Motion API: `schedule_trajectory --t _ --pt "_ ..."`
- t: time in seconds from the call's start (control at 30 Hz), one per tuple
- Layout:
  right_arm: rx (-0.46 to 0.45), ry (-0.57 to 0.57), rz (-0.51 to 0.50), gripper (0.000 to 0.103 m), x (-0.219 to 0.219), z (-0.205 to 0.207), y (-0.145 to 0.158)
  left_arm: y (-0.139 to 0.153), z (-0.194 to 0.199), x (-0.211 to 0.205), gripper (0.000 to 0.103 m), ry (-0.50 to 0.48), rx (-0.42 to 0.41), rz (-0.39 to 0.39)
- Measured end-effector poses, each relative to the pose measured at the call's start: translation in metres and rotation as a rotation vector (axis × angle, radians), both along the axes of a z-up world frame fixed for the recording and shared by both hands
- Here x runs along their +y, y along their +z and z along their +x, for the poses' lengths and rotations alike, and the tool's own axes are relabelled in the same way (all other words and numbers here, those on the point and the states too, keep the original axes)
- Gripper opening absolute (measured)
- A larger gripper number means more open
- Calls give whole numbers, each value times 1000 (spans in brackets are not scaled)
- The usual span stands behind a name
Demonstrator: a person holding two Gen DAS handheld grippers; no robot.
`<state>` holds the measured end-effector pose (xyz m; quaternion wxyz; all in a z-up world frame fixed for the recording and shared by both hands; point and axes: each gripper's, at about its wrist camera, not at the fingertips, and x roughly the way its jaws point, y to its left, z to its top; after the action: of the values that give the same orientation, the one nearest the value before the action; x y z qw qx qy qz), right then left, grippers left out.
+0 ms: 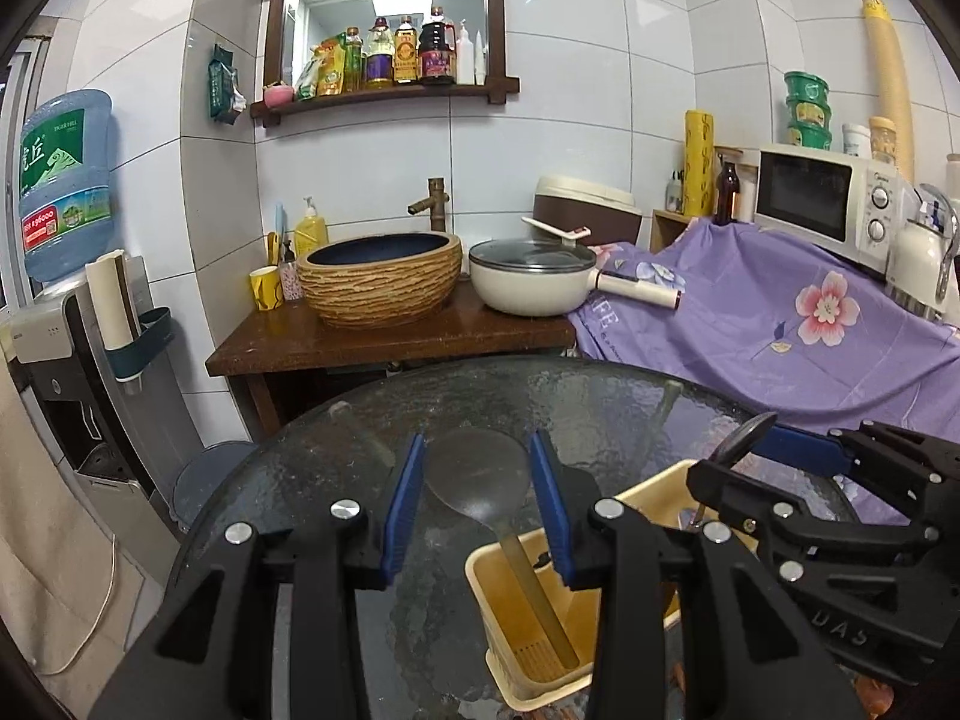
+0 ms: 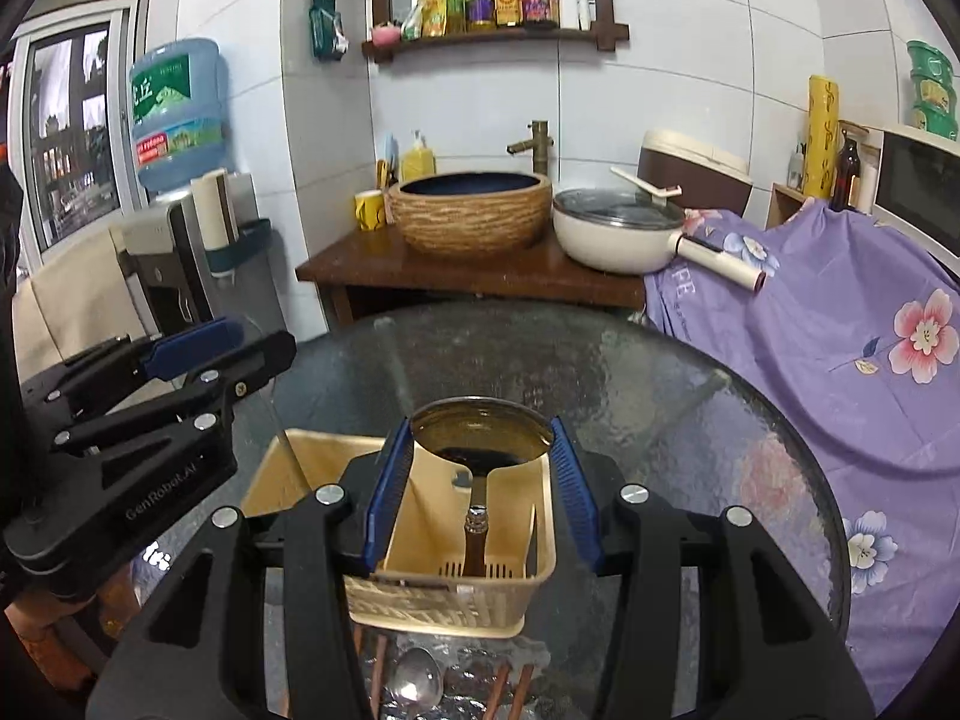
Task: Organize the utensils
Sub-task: 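Open the left tool over the basket while the right tool drops the ladle in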
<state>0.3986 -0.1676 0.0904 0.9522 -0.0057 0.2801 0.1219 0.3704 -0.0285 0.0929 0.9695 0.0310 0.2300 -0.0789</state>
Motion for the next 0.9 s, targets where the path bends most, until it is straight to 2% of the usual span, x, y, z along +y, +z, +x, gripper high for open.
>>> schedule_trajectory --t 0.3,0.67,0.7,0.73,0.8,0.9 --pt "13 2 -13 48 -1 3 -14 -27 7 -1 36 -7 62 7" --pt "8 -13 0 48 -4 5 -12 -35 9 2 37 0 81 -7" --pt "3 -12 0 52 -4 5 -11 -34 8 3 38 -1 80 -11" --pt "-2 -13 1 60 -5 4 -11 -32 7 4 41 -2 77 -21" --pt "-19 -20 16 67 -6 2 -8 -26 2 8 52 -6 65 -48" --pt "-45 -30 32 67 -10 -5 -2 -19 -8 14 63 -6 38 -80"
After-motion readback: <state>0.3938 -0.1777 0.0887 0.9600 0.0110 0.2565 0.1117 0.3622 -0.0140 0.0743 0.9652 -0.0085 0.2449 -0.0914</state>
